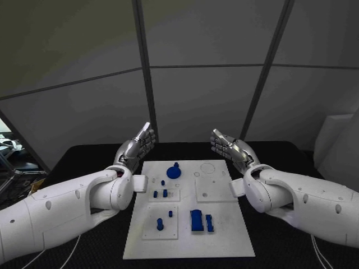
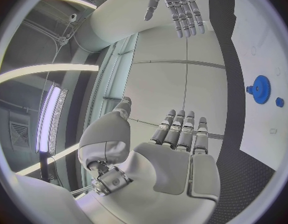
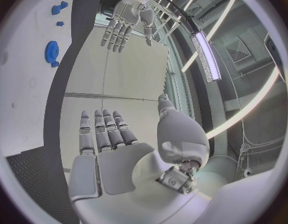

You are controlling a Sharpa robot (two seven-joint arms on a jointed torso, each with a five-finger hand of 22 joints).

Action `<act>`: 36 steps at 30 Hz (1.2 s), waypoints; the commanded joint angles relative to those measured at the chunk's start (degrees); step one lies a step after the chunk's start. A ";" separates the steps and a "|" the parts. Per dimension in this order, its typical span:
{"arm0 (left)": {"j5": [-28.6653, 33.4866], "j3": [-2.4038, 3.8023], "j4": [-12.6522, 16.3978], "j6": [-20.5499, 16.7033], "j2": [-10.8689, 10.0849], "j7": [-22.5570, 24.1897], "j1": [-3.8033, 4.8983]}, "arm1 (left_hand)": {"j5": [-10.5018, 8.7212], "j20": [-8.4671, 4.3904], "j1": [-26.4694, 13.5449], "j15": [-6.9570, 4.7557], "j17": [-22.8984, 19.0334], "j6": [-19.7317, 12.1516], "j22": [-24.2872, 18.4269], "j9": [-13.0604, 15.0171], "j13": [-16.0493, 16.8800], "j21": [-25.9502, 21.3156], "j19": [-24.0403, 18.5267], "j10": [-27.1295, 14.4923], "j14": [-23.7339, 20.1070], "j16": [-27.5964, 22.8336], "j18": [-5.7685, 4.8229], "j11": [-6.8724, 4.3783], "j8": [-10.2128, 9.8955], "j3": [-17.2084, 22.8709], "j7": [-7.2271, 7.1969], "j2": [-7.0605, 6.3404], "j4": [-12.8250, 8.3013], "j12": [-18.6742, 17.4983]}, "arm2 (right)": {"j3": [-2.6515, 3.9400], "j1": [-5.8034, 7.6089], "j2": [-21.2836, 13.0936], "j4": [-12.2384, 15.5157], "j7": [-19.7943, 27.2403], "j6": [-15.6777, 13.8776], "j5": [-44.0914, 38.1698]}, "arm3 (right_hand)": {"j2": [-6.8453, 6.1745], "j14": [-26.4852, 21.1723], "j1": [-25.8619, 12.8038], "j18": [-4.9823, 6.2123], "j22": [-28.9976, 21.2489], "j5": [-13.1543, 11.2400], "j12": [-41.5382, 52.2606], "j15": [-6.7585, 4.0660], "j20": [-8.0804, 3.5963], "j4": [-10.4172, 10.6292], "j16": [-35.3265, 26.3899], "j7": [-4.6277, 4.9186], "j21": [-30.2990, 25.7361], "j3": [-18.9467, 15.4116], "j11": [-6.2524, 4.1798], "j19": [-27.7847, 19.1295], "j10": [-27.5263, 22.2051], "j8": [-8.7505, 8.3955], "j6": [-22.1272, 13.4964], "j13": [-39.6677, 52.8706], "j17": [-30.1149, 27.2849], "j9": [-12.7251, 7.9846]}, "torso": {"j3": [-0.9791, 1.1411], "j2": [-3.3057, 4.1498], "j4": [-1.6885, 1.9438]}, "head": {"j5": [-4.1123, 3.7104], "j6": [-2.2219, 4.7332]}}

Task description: Assemble the parts on the task board

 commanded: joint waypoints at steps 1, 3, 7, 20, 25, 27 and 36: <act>-2.53 -0.22 3.21 -10.81 -0.69 1.84 0.08 | -1.21 -2.41 -11.14 -4.09 -0.23 -7.86 -2.25 -0.22 -0.22 -0.36 -3.72 -7.70 -7.14 -0.34 -3.99 -4.43 -0.50 -2.09 -4.07 0.67 -0.14 -0.59 | -0.39 0.39 -1.00 3.12 5.46 -10.63 8.99 | -0.22 -8.06 -11.62 -6.45 -2.13 -0.74 -0.41 -2.10 -2.40 0.08 -0.48 -3.50 -0.64 -0.49 -3.63 -6.87 -8.51 -0.44 -7.52 -0.22 -0.54 -0.55 | 0.26 0.46 0.52 | 0.08 0.42; -2.87 -0.44 4.88 -12.76 -1.11 2.01 0.02 | -1.21 -2.83 -13.02 -4.09 -0.23 -9.18 -2.63 -0.22 -0.22 -0.36 -4.32 -8.97 -8.37 -0.34 -3.99 -4.43 -0.50 -2.50 -4.07 0.67 -0.14 -0.59 | -0.70 0.50 -1.56 4.71 6.20 -12.40 10.49 | -0.22 -9.37 -13.51 -6.45 -2.47 -0.74 -0.41 -2.10 -2.82 0.08 -0.48 -3.50 -0.64 -0.49 -3.63 -7.98 -9.93 -0.44 -8.73 -0.22 -0.54 -0.55 | 0.26 0.46 0.52 | 0.08 0.42; -3.35 -0.74 7.23 -15.51 -1.70 2.25 -0.05 | -1.21 -7.49 -16.52 -4.09 -0.23 -11.60 -7.11 -0.22 -0.22 -0.36 -5.52 -11.38 -10.59 -0.34 -3.99 -4.43 -0.50 -6.76 -4.07 0.67 -0.14 -0.59 | -1.12 0.65 -2.29 6.81 7.18 -14.75 12.48 | -0.22 -11.92 -17.16 -6.45 -6.71 -0.74 -0.41 -2.10 -7.55 0.08 -0.48 -3.50 -0.64 -0.49 -3.63 -10.15 -12.60 -0.44 -11.10 -0.22 -0.54 -0.55 | 0.26 0.46 0.52 | 0.08 0.42; -3.45 -0.81 7.74 -16.10 -1.83 2.31 -0.07 | -1.21 -7.49 -24.36 -4.09 -0.23 -17.14 -7.11 -0.22 -0.22 -0.36 -11.85 -16.87 -15.64 -0.34 -3.99 -4.43 -0.50 -6.76 -4.07 0.67 -0.14 -0.59 | -1.17 0.67 -2.40 7.12 7.32 -15.08 12.76 | -0.22 -17.55 -25.29 -6.45 -6.71 -0.74 -0.41 -2.10 -7.55 0.08 -0.48 -3.50 -0.64 -0.49 -3.63 -14.82 -18.55 -0.44 -16.37 -0.22 -0.54 -0.55 | 0.26 0.46 0.52 | 0.08 0.42; -3.45 -0.81 7.74 -16.10 -1.83 2.31 -0.07 | -1.21 -7.49 -26.30 -4.09 -0.23 -18.52 -7.11 -0.22 -0.22 -0.36 -11.85 -18.15 -16.85 -0.34 -3.99 -4.43 -0.50 -6.76 -4.07 0.67 -0.14 -0.59 | -1.17 0.67 -2.40 7.12 7.32 -15.08 12.76 | -0.22 -18.87 -27.29 -6.45 -6.71 -0.74 -0.41 -2.10 -7.55 0.08 -0.48 -3.50 -0.64 -0.49 -3.63 -16.01 -20.06 -0.44 -17.69 -0.22 -0.54 -0.55 | 0.26 0.46 0.52 | 0.08 0.42; -3.45 -0.81 7.74 -16.10 -1.83 2.31 -0.07 | -1.21 -7.49 -26.96 -4.09 -0.23 -18.95 -7.11 -0.22 -0.22 -0.36 -11.85 -18.61 -17.28 -0.34 -3.99 -4.43 -0.50 -6.76 -4.07 0.67 -0.14 -0.59 | -1.17 0.67 -2.40 7.12 7.32 -15.08 12.76 | -0.22 -19.42 -27.98 -6.45 -6.71 -0.74 -0.41 -2.10 -7.55 0.08 -0.48 -3.50 -0.64 -0.49 -3.63 -16.35 -20.54 -0.44 -18.09 -0.22 -0.54 -0.55 | 0.26 0.46 0.52 | 0.08 0.42; -3.45 -0.81 7.74 -16.10 -1.83 2.31 -0.07 | -1.21 -7.49 -31.12 -4.09 -0.23 -24.67 -7.11 -0.22 -0.22 -0.36 -11.85 -24.27 -22.51 -0.34 -3.99 -4.43 -0.50 -6.76 -4.07 0.67 -0.14 -0.59 | -1.17 0.67 -2.40 7.12 7.32 -15.08 12.76 | -0.22 -25.27 -32.16 -6.45 -6.71 -0.74 -0.41 -2.10 -7.55 0.08 -0.48 -3.50 -0.64 -0.49 -3.63 -21.52 -26.80 -0.44 -23.57 -0.22 -0.54 -0.55 | 0.26 0.46 0.52 | 0.08 0.42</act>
